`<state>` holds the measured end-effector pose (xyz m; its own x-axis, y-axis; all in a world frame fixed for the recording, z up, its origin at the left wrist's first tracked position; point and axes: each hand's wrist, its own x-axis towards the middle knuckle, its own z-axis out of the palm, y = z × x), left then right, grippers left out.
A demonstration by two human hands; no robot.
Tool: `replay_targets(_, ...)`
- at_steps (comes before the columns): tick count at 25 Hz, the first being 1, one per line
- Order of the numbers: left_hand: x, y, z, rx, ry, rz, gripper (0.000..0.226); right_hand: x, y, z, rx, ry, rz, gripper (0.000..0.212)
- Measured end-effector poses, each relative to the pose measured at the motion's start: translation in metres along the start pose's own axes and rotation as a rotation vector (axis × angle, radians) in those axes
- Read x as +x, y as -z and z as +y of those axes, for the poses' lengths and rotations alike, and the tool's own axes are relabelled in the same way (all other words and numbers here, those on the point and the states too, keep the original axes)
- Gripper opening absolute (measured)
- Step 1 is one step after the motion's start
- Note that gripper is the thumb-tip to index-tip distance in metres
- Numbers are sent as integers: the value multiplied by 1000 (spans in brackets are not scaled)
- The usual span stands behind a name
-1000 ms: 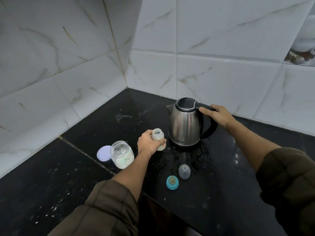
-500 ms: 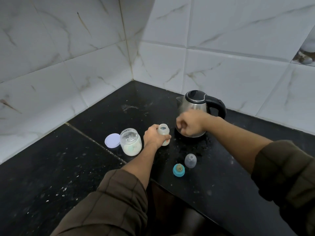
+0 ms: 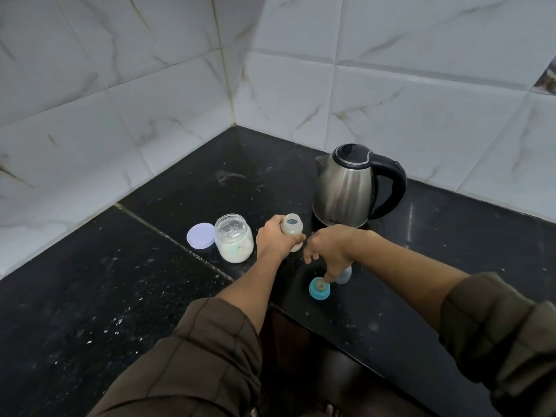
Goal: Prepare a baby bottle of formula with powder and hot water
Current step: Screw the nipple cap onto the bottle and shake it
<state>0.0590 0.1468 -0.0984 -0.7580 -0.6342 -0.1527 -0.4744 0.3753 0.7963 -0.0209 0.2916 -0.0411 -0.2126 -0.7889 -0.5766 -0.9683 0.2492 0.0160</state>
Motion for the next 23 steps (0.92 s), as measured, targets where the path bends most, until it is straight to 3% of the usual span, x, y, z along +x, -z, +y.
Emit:
replay_targets(9,-1,-1,-7,-6,-10,-8,63,6,-9,-14,-65,101,-66,73)
replay_targets(13,-2,-1,-7,7,-12,-5,61,7,-20,-23,-190,154,-43,51)
replay_targets(16,-2,-1,-6,22,-18,-2,57,4,-22,-20,-122,110,-8,39)
replay_targets(23,-6,0,-6,7,-23,-10,62,-19,37,26,242,-178,500,42)
